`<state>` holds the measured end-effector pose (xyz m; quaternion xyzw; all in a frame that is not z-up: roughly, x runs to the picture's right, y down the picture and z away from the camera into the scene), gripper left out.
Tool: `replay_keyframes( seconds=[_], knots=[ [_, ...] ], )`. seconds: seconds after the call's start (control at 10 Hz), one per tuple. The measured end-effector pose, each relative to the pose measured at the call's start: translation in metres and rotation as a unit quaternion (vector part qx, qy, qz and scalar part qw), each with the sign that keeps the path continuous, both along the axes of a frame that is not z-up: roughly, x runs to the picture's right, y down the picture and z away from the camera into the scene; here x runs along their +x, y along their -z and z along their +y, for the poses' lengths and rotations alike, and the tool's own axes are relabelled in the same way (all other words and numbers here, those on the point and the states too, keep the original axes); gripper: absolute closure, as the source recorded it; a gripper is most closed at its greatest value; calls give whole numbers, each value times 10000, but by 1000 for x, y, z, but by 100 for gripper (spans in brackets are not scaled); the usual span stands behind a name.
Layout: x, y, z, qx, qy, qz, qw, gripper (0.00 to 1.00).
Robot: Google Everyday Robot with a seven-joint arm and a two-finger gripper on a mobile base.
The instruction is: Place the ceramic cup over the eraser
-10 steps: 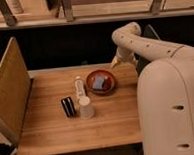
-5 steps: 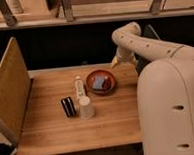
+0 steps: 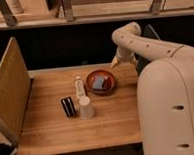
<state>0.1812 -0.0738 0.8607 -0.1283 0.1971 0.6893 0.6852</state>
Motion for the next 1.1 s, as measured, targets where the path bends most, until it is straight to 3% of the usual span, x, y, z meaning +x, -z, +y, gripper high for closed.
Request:
replay_keyframes(
  seconds=[0.8, 1.1],
  knots=[
    [-1, 1, 0, 1, 22, -17, 10000, 20],
    [-26, 23, 19, -100, 476, -448, 9978, 20]
  ],
)
